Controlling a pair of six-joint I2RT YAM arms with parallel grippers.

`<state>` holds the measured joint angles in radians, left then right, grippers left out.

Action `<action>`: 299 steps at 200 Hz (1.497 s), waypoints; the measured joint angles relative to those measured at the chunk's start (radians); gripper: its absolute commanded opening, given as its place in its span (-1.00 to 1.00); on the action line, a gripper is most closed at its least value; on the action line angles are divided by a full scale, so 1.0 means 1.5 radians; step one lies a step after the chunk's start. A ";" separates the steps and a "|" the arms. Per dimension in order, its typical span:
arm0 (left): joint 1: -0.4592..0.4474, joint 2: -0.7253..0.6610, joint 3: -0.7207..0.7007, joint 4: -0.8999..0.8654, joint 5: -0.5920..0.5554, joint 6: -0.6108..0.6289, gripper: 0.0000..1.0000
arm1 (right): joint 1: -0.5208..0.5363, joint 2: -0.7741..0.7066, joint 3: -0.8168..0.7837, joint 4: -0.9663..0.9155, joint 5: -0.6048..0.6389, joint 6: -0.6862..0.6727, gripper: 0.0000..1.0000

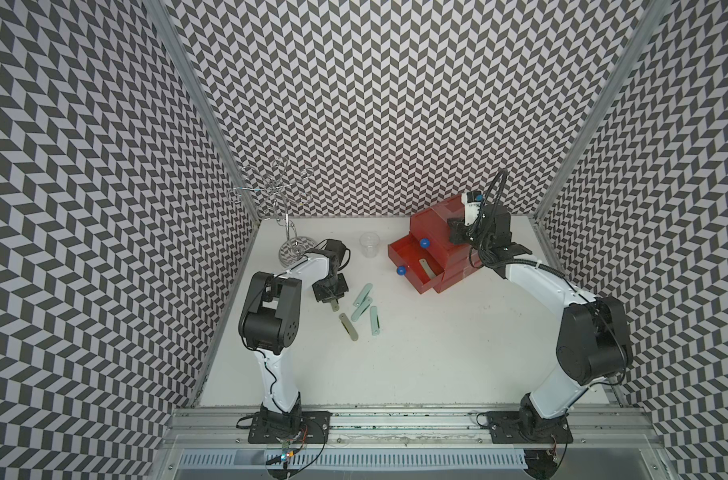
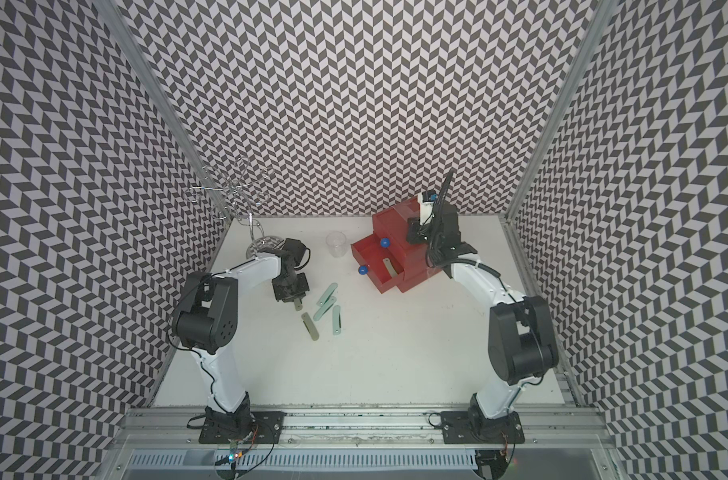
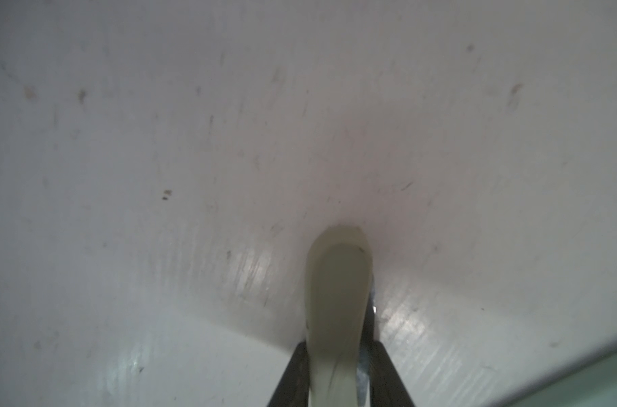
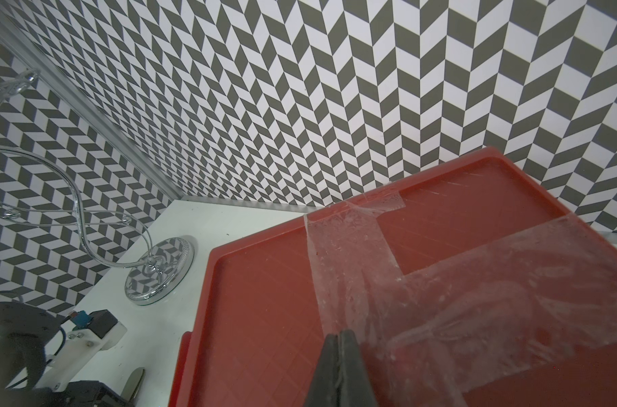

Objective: Place the fruit knives into the drawer by color
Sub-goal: Pick up the fruit knife from the center of the board.

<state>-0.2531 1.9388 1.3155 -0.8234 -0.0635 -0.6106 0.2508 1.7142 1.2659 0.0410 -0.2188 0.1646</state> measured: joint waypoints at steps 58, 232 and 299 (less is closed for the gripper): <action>-0.021 -0.039 -0.038 -0.003 0.021 -0.006 -0.55 | 0.000 0.000 0.000 0.000 0.001 0.000 -1.00; -0.045 -0.103 -0.007 0.001 0.056 -0.025 -0.55 | 0.000 0.000 0.000 0.000 0.001 0.000 -1.00; -0.054 -0.102 0.011 0.009 0.076 -0.029 -0.56 | 0.000 0.000 0.000 0.000 0.001 0.000 -1.00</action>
<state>-0.3347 1.7855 1.3315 -0.8104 0.0509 -0.6537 0.2508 1.7142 1.2655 0.0410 -0.2180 0.1646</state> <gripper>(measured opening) 0.272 0.047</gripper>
